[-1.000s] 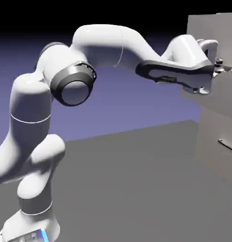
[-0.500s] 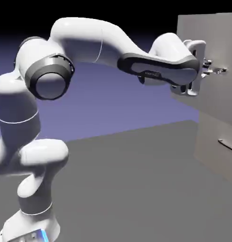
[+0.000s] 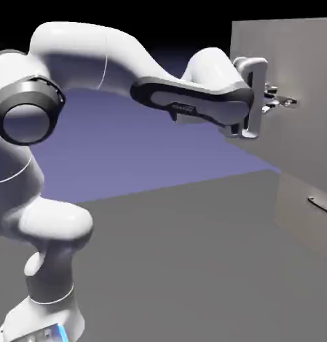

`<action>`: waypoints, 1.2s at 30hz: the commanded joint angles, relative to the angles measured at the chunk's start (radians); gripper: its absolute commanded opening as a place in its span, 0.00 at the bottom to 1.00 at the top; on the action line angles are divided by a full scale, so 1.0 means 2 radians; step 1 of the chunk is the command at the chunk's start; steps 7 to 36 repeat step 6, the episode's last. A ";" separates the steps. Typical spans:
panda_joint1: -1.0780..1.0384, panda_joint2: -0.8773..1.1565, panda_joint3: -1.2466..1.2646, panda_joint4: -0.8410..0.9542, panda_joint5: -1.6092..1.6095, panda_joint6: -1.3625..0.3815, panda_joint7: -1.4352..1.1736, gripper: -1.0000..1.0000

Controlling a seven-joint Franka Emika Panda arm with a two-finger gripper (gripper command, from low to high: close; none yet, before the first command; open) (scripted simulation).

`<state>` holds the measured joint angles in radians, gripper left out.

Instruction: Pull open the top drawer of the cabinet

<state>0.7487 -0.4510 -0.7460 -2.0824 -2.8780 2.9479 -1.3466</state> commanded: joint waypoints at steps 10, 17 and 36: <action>-0.065 -0.030 0.056 -0.038 0.000 0.006 0.005 1.00; -0.065 -0.030 0.056 -0.038 0.000 0.006 0.005 1.00; -0.065 -0.030 0.056 -0.038 0.000 0.006 0.005 1.00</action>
